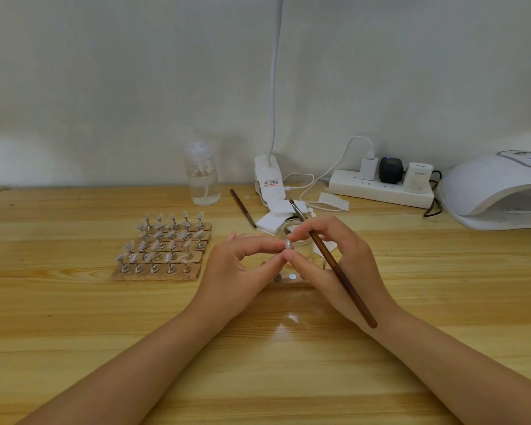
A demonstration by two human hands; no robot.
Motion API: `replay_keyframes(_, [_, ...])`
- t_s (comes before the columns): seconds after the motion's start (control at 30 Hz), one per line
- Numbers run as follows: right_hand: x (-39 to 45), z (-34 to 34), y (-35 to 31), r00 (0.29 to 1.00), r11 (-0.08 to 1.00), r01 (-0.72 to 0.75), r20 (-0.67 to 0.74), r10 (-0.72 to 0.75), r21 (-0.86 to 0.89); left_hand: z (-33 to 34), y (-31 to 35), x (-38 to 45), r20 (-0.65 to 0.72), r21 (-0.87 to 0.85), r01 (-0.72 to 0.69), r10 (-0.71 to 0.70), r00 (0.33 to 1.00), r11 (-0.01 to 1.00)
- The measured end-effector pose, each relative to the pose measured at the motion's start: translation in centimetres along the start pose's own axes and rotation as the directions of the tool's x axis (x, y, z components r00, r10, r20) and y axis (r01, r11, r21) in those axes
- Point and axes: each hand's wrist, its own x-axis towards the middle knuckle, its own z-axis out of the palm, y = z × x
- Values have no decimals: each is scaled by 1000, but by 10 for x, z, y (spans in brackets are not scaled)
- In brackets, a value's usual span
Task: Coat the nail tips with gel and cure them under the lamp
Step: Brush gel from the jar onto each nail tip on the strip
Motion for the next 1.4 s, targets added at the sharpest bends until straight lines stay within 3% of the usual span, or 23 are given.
replay_keyframes(0.3, [2,-6,6,999,999,-43,4,43,-10,-4,-14,2,126,125,-45,29,992,991])
replay_keyframes(0.5, [4,-8,9,996,984,35,86,-20,-177,-5,-22,1,201,133,8,-35,979,991])
replay_keyframes(0.73, [3,-6,14,991,949,107,108,-78,-295,-5,-24,2,208,101,71,-90,974,992])
replay_keyframes(1.13, [2,-6,15,983,932,154,145,-111,-328,-5,-24,3,220,77,74,-90,971,994])
replay_keyframes(1.4, [11,-18,10,972,900,235,70,-226,-366,-5,-27,3,215,65,105,-116,970,992])
